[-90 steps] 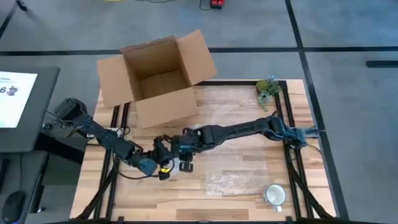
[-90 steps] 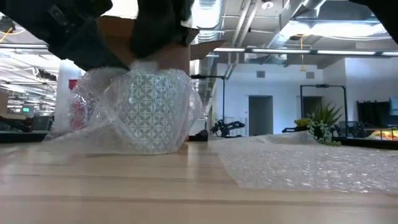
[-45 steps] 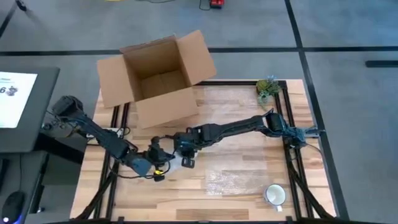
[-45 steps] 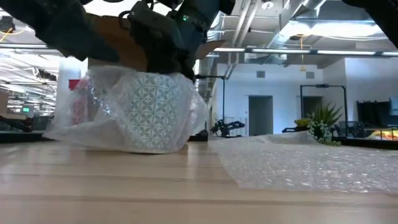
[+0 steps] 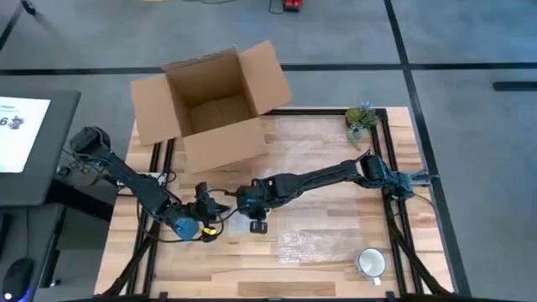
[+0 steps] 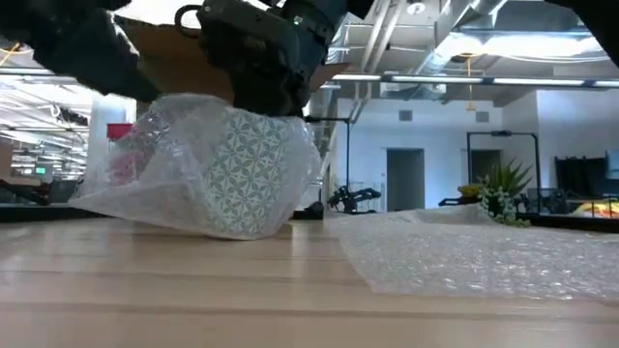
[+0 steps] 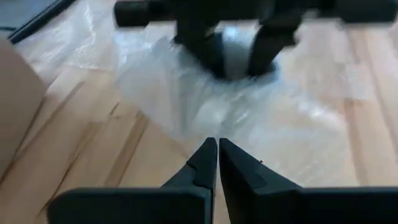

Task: Wrap mug
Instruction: Wrap the green patterned mug with the bubble wrap, then put the wrapped green patterned mug into the box

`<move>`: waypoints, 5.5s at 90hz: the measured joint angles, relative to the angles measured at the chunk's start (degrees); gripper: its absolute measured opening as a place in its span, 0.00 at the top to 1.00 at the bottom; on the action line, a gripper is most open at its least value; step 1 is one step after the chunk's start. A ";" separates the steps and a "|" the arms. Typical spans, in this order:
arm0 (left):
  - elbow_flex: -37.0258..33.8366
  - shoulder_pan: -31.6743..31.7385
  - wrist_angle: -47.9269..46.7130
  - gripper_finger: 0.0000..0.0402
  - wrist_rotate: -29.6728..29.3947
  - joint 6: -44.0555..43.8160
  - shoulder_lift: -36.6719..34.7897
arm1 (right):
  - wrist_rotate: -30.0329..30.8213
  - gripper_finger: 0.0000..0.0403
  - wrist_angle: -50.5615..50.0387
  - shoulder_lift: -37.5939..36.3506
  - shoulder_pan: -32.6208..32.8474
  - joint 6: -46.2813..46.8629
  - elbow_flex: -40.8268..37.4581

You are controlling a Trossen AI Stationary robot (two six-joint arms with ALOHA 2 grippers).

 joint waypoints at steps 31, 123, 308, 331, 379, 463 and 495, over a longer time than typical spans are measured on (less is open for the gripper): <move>0.00 1.76 4.51 1.00 -1.78 -0.89 7.49 | -0.59 0.82 -2.45 0.22 0.11 -1.16 4.83; 0.11 2.22 15.49 1.00 5.72 6.59 12.03 | 1.93 0.82 -16.13 4.26 1.42 5.44 19.58; 2.19 1.87 -9.65 1.00 11.28 -8.84 10.26 | 2.00 0.84 -9.71 1.32 5.10 2.16 10.68; -1.81 2.24 -2.79 1.00 3.65 -8.27 10.26 | 2.70 0.84 -8.19 -1.60 5.64 2.46 10.90; -5.75 2.19 31.49 1.00 4.56 11.40 10.30 | 1.08 0.84 -8.49 7.28 4.45 6.91 11.31; -4.59 -5.83 14.96 1.00 5.57 0.05 -3.97 | -0.42 0.84 -27.29 2.54 9.68 3.48 25.25; -3.45 -9.23 -1.85 1.00 13.65 -16.22 -9.50 | -4.30 0.78 -38.10 3.02 11.73 7.80 25.22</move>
